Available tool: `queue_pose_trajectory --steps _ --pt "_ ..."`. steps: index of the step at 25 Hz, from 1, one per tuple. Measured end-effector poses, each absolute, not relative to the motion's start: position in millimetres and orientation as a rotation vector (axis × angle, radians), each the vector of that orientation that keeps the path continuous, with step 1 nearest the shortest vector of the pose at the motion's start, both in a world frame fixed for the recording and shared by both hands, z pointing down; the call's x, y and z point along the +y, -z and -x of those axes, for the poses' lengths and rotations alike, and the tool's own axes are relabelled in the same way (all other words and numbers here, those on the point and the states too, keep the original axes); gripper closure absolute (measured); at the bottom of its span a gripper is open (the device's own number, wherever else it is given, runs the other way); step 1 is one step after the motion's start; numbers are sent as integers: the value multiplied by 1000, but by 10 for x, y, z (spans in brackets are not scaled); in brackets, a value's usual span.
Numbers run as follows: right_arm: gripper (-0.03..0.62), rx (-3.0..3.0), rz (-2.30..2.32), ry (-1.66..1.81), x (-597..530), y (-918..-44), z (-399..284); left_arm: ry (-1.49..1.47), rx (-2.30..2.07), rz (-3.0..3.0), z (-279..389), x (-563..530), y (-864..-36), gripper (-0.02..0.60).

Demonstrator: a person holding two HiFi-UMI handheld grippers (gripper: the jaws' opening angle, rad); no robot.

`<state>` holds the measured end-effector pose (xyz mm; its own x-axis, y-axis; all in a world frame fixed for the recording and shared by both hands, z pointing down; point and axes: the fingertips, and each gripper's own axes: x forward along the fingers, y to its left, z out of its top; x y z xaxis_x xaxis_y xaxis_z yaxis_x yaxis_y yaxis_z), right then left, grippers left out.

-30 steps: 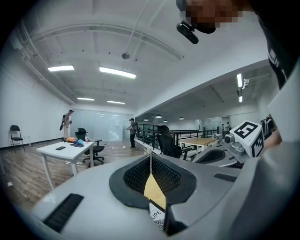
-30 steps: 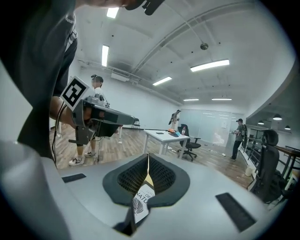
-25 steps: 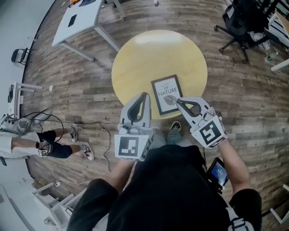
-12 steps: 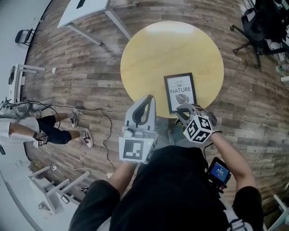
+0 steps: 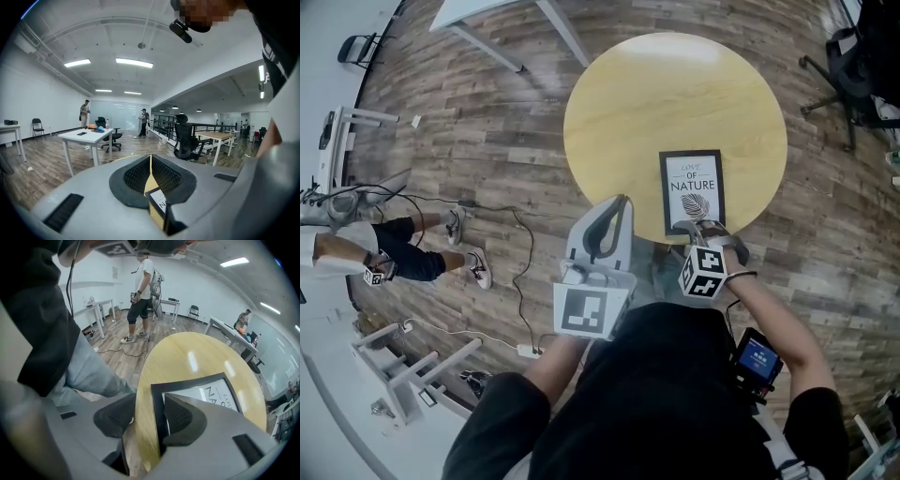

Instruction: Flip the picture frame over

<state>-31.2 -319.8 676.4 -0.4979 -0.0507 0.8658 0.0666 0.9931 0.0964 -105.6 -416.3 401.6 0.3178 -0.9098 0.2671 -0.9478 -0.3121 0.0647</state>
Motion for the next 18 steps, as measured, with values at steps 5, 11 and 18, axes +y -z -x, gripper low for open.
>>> queue_pose_trajectory --steps 5,11,18 --pt "413 -2043 -27 352 -3144 -6812 327 -267 -1689 -2352 1018 -4124 -4075 551" --pt "507 -2044 16 391 -3014 -6807 324 -269 -1681 -2364 949 -4087 -4072 551" --pt "510 -2194 15 291 -3008 -6385 403 -274 -1689 -2365 937 -4080 -4012 551"
